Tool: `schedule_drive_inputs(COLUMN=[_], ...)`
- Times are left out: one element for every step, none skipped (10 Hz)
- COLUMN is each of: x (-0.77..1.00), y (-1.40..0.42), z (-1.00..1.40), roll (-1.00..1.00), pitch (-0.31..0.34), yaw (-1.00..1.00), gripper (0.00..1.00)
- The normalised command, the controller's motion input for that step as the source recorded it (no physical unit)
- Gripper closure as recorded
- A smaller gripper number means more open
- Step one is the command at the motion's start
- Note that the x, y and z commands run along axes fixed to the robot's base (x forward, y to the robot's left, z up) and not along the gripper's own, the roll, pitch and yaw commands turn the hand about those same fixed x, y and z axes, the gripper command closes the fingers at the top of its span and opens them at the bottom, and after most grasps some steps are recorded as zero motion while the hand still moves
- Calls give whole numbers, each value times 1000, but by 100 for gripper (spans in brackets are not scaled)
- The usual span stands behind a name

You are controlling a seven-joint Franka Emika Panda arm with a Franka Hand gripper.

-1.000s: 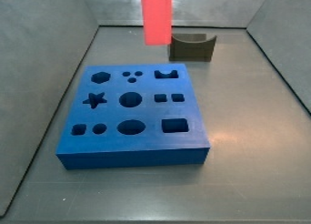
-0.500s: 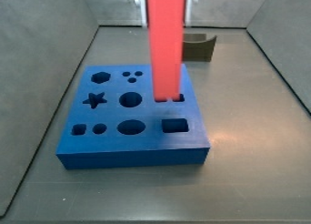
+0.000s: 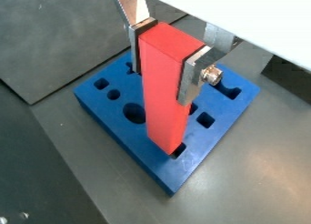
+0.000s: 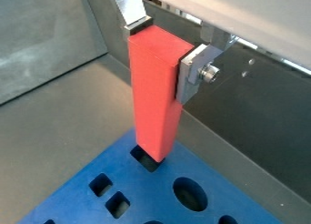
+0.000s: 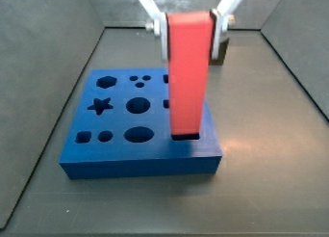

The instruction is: Insert the rectangle object.

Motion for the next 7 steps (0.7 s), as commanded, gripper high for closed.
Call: schedule_drive_inputs(x=[77,9,0,0,40,214,220], y=[0,57,74,66,60,17,9], z=[-206,-211,-200,-169,-146,-171,-223], roll=[80,133,147,127,114,124,110], pitch=[76,93,81,46,51,99,104], yaw=[0,0,0,49,111,37,0], gripper=[100,100,100,100,100,100,100])
